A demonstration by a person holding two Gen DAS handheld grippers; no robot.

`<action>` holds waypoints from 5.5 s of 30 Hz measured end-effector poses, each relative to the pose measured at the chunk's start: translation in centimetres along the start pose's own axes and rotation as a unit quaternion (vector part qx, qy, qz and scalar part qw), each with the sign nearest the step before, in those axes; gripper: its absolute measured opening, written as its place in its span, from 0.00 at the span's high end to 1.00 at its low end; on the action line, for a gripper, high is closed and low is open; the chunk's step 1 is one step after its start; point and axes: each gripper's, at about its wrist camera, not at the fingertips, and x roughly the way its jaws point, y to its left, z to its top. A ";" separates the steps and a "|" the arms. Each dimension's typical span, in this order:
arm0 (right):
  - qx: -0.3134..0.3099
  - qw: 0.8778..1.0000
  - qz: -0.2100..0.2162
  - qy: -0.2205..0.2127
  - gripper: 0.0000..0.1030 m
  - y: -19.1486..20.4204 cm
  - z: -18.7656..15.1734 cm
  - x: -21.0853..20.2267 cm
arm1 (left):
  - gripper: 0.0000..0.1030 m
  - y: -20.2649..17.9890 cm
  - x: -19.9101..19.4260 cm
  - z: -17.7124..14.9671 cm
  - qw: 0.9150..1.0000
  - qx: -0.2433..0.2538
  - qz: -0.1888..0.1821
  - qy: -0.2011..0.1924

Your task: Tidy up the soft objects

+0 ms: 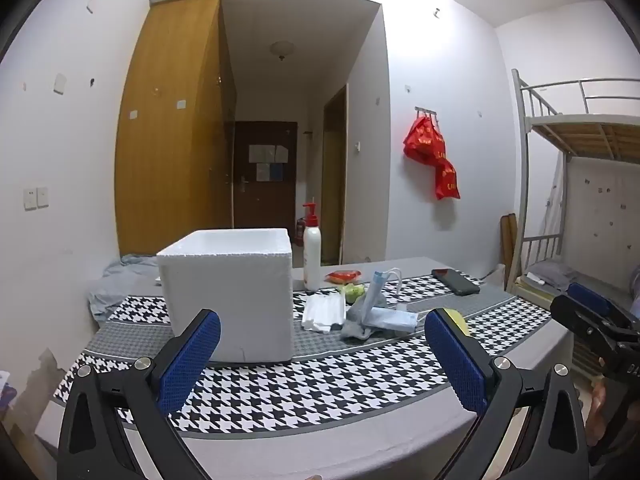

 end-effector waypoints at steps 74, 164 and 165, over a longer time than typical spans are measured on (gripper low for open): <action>-0.013 1.000 0.000 0.007 0.00 -0.3 0.9 1.0 | 0.01 1.7 0.9 0.5 0.999 -0.021 0.029 -0.001; 0.042 0.971 -0.050 0.229 0.00 -10.6 -3.5 16.6 | 0.04 -4.9 27.5 0.5 0.962 0.000 -0.101 0.254; 0.041 0.971 -0.050 0.230 0.00 -10.6 -3.6 16.7 | 0.06 -5.0 27.9 0.3 0.960 0.000 -0.105 0.259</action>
